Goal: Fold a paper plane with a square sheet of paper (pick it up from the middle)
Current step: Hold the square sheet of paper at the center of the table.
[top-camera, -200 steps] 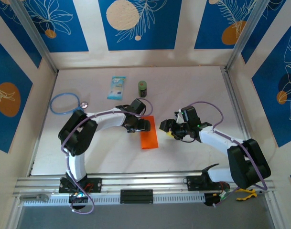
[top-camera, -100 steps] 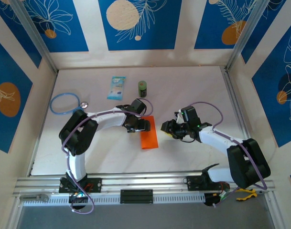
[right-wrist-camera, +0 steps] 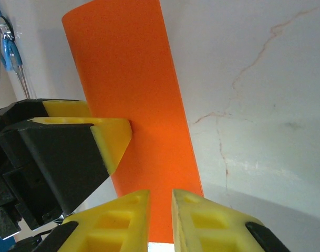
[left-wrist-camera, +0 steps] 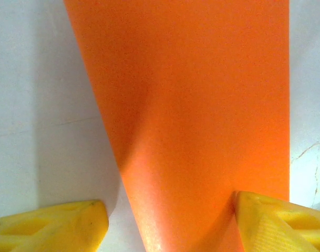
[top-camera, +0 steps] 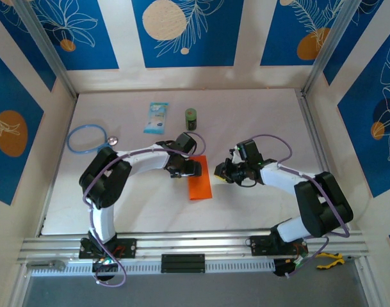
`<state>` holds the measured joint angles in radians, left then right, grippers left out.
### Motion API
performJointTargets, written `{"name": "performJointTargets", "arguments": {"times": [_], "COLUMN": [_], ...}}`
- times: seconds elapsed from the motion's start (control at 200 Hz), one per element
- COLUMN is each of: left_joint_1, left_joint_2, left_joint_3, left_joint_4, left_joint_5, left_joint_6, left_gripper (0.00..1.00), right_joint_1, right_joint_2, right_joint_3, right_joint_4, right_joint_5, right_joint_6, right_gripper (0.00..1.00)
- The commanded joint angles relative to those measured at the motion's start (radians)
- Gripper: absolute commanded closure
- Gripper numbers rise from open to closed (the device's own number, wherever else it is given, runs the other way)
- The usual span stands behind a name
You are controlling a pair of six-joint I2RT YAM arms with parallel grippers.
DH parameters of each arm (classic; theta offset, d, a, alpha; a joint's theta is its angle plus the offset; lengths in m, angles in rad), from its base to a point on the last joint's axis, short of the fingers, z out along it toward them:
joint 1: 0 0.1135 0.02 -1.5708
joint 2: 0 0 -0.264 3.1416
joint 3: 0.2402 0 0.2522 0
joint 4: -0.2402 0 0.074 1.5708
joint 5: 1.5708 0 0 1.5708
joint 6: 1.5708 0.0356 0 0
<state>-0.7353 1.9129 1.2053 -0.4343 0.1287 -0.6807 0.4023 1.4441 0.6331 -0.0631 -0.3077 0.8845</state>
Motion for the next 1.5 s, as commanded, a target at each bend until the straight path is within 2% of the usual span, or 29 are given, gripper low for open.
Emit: {"name": "performJointTargets", "arguments": {"times": [0.0, 0.665, 0.81, 0.94, 1.496], "left_joint_1": [-0.020, -0.021, -0.022, -0.021, -0.021], "left_joint_2": [0.123, 0.138, 0.138, 0.140, 0.146], "left_joint_3": [-0.050, -0.052, -0.056, -0.056, -0.050], "left_joint_4": [0.047, 0.062, 0.065, 0.069, 0.072], "left_joint_5": [0.017, 0.020, 0.022, 0.023, 0.029], "left_joint_6": [0.032, 0.014, 0.015, 0.014, 0.014], "left_gripper": [0.28, 0.28, 0.28, 0.28, 0.28], "right_joint_1": [0.006, 0.023, 0.040, 0.059, 0.104], "right_joint_2": [0.003, 0.042, 0.086, 0.140, 0.309], "right_joint_3": [0.016, 0.044, 0.074, 0.112, 0.214], "right_joint_4": [-0.040, -0.036, -0.033, -0.022, 0.034], "right_joint_5": [0.014, -0.008, -0.007, -0.011, -0.050], "right_joint_6": [-0.009, -0.026, -0.032, -0.033, -0.013], "right_gripper": [0.82, 0.83, 0.89, 1.00, 1.00]}}
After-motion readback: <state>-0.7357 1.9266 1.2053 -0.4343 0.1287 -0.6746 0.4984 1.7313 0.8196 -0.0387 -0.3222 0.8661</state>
